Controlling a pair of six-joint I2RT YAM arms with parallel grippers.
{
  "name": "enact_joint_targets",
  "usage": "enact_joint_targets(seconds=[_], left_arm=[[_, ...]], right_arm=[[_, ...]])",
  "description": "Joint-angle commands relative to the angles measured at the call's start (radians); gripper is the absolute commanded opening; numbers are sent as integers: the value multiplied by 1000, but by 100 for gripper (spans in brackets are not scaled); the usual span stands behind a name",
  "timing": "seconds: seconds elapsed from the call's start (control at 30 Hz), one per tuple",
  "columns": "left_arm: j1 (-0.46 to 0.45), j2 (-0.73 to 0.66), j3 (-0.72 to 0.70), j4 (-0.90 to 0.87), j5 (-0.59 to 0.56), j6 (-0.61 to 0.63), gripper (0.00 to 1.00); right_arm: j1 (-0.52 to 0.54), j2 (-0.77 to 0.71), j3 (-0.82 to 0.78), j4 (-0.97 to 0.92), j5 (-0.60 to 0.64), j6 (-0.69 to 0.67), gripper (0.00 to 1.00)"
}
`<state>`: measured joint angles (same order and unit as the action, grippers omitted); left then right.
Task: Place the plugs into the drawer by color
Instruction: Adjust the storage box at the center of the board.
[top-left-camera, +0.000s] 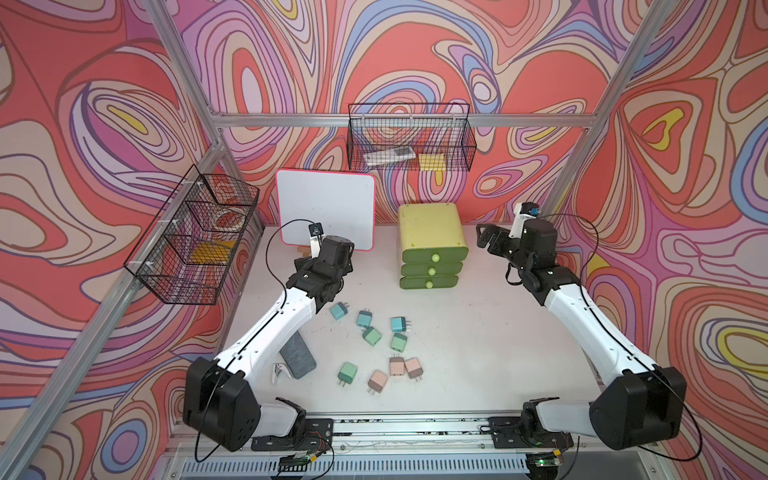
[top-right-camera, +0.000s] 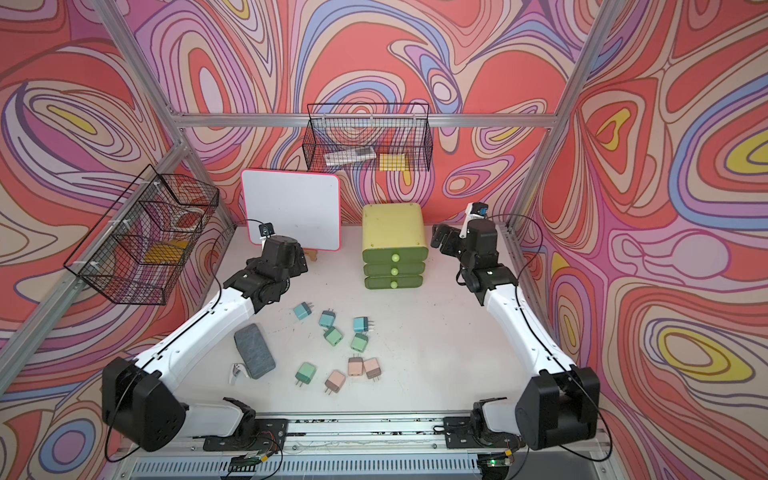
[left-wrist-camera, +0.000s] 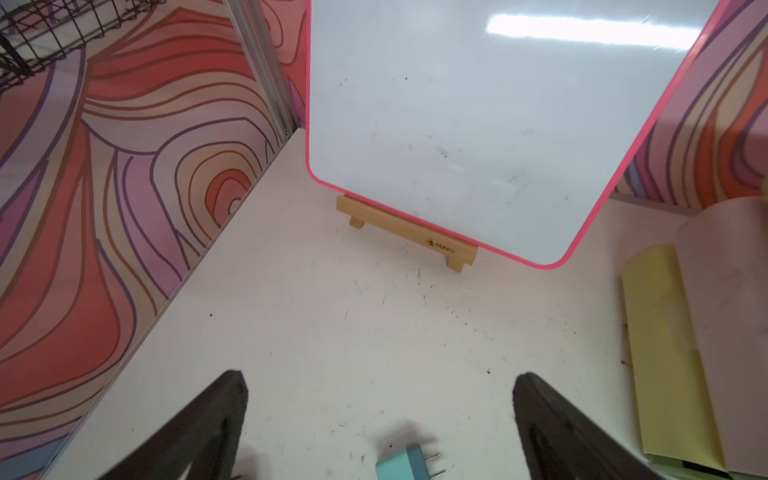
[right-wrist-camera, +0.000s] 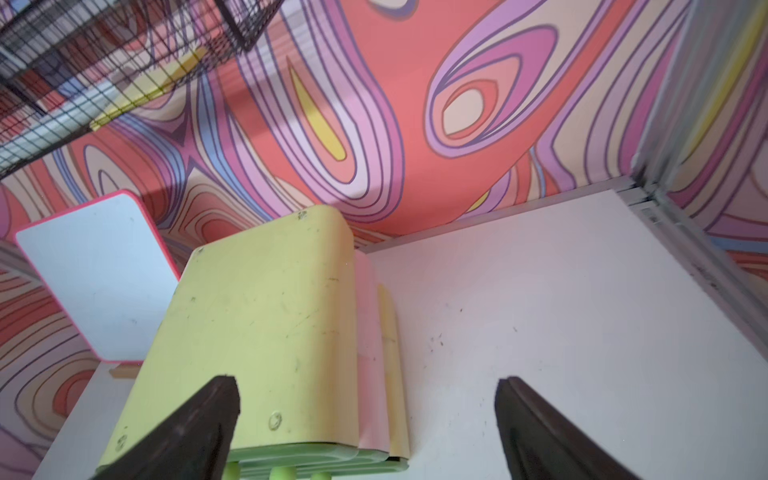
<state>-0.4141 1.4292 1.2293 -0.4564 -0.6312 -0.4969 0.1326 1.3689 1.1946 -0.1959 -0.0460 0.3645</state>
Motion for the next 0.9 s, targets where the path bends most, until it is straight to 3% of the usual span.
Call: enact_joint_targets(seconds=[0.0,0.2,0.33,0.57,0.87], left_arm=[[-34,65,89,-161,-30,-13,99],[-40,123,246,-61,448,67,99],[-40,165,362,-11,689,90,99],[-40,363,638,-97,915,66,93],[-37,521,794,-163,1034,39,93]], right_arm=[[2,49,78,-107,-152,-19,98],[2,186,214,-134,-309,-19,98],[1,255,282,-135,-360,-13,98],[-1,340,335,-143,-372,-25,98],[-8,391,357,-142,-393,-29,98]])
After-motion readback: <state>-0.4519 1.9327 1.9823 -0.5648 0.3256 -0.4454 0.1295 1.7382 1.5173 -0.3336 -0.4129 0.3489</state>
